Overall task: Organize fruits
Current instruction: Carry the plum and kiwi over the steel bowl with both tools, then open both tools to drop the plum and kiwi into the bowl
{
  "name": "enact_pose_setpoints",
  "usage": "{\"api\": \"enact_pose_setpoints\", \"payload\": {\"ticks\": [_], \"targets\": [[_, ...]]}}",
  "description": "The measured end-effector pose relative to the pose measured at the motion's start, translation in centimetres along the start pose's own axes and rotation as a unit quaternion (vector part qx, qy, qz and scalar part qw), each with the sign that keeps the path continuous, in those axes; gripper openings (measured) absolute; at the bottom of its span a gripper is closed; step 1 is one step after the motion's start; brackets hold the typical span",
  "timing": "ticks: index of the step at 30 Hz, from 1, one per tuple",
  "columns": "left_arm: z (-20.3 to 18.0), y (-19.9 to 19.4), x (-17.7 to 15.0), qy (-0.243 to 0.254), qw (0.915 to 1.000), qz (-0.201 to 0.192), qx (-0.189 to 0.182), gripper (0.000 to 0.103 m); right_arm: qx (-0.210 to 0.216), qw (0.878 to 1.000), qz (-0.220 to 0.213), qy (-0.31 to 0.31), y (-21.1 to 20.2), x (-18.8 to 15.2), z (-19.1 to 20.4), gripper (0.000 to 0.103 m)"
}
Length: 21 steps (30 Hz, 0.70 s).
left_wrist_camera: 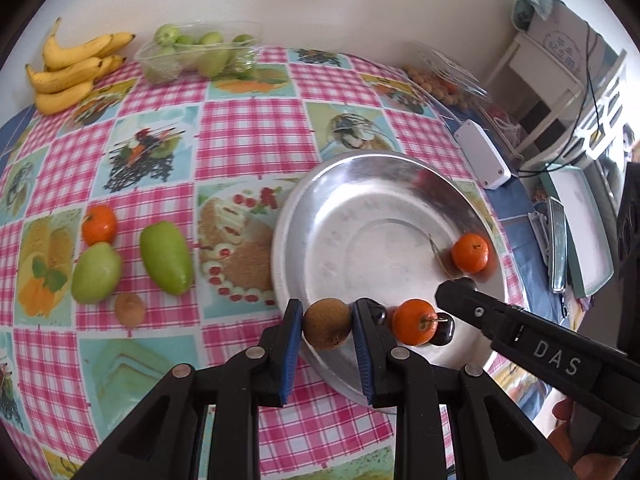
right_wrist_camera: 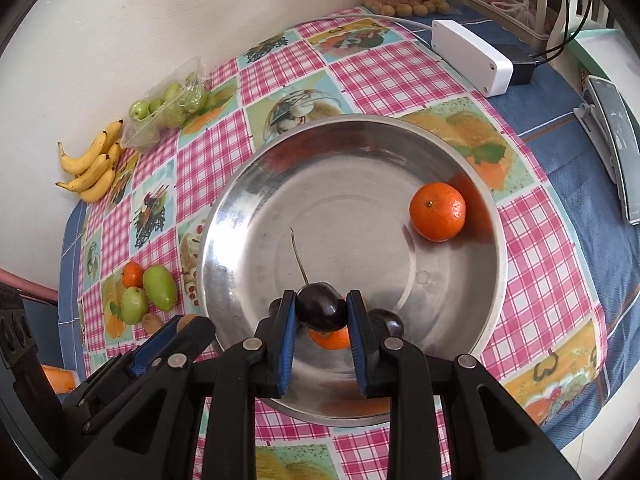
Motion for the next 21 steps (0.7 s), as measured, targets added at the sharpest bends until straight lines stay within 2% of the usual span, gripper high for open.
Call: {"api": "enact_pose_setpoints", "payload": {"ticks": [21], "targets": [[-0.1,2.3,-0.1,0.001,1.0000,0.008,0.003,0.027,-0.008,1.000,0.009,0.008,1.5,-0.1,-0.1,0.027]]}}
Point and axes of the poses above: each gripper's, at about its wrist camera, not at the fingertips, and y roughly the way its jaws point, z to its left, x to its top, the point moved 5 cm from there along y, roughly the way its jaws point, and after that the axes turned 7 degrees about -y, right-handed, at the moved point
